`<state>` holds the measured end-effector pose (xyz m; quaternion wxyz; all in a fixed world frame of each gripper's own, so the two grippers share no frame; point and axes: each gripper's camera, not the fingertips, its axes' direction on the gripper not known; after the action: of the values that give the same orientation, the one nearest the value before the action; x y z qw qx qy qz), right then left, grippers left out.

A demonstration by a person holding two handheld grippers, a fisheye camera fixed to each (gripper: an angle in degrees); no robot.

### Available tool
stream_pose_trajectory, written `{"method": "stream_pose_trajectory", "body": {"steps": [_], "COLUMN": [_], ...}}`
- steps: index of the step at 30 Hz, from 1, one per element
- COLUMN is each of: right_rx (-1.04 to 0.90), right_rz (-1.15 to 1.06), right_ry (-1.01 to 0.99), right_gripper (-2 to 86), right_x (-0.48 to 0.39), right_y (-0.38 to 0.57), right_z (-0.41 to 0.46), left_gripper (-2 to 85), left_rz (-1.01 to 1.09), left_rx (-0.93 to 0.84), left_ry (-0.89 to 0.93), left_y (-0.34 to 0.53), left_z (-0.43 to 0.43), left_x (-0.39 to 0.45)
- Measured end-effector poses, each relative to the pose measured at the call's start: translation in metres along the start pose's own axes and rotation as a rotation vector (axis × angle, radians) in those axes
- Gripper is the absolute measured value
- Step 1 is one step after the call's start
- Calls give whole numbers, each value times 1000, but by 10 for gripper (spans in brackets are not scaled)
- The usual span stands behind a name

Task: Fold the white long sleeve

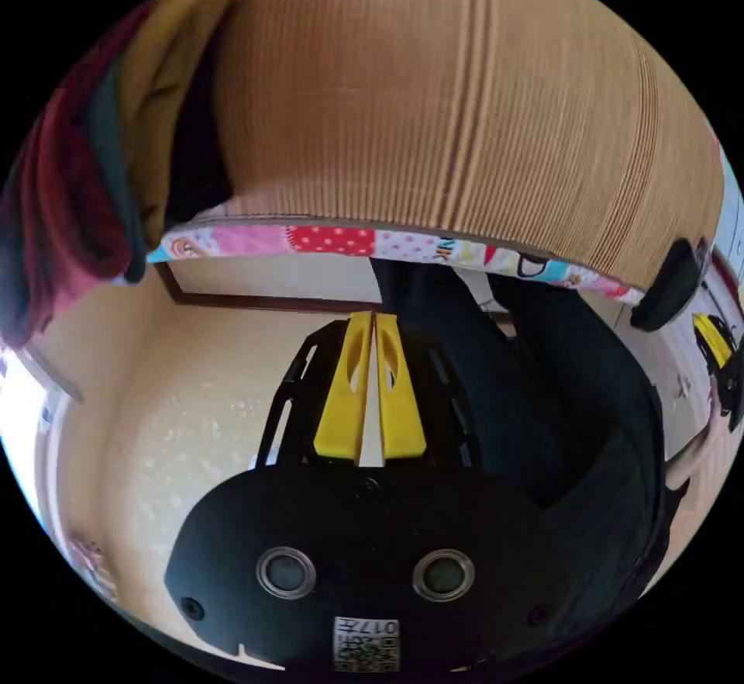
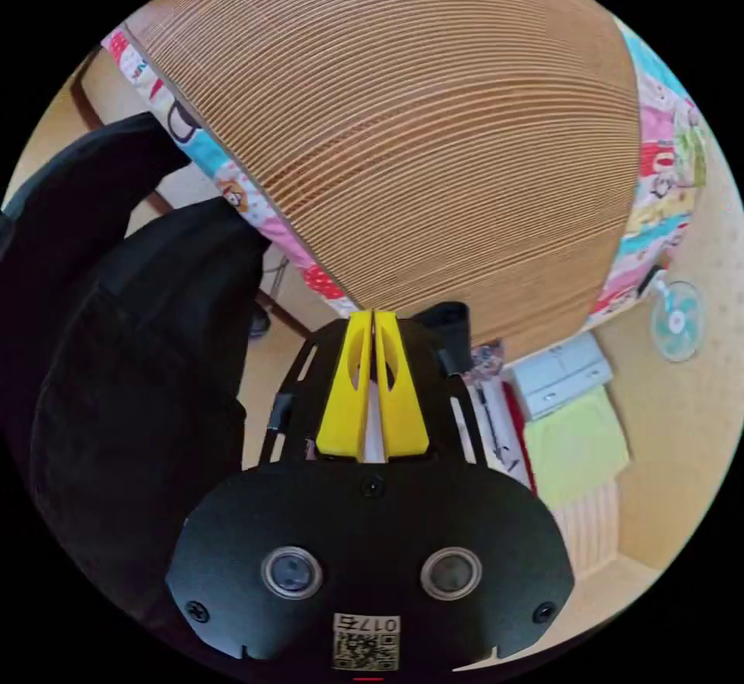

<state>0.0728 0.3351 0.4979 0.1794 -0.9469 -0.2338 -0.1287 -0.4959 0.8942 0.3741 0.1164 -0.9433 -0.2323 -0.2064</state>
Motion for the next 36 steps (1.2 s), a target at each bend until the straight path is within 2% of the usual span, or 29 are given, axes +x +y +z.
{"method": "stream_pose_trajectory", "body": {"steps": [1,2,4,7,10,12,15,18,23,28,30,32,35,36], "right_rx": [11,44,119,268,386,527,733,1112,1410,1417,1454,1548,1699,1735], "right_rz": [-2,-18,-54,-133,-163,-282,-450,-686,-738,-430,-345,-306,-206,-156], "right_ry": [5,-45,-172,-343,-482,-712,-1029,-1551,-2004,-2070,-2126,-2166,-2143,-2117], "right_gripper": [3,3,3,2,2,2,3,4,5,11,17,20,26,29], "right_x": [-2,-4,-5,-8,-5,4,27,79,127,132,126,122,116,113], "right_y": [-4,-11,-16,-14,-14,-8,12,54,82,98,108,119,139,145], "right_z": [-12,-37,-74,-126,-168,-202,-233,-243,-188,-120,-94,-79,-61,-58], "left_gripper": [-8,-8,-7,-6,-4,3,34,56,77,117,104,63,35,31], "left_rz": [-21,-23,-6,-62,-132,-175,-240,-270,-239,-247,-261,-268,-282,-249], "left_rx": [93,145,363,568,698,772,894,998,1084,1009,902,793,993,1129], "left_ry": [103,163,378,522,688,776,807,775,683,454,443,530,659,675], "left_y": [26,39,98,166,215,239,273,296,291,241,215,195,223,243], "left_z": [-2,-2,0,12,29,34,21,-13,-74,-113,-106,-96,-115,-136], "left_x": [-26,-38,-75,-116,-163,-194,-243,-283,-318,-320,-318,-318,-315,-307]}}
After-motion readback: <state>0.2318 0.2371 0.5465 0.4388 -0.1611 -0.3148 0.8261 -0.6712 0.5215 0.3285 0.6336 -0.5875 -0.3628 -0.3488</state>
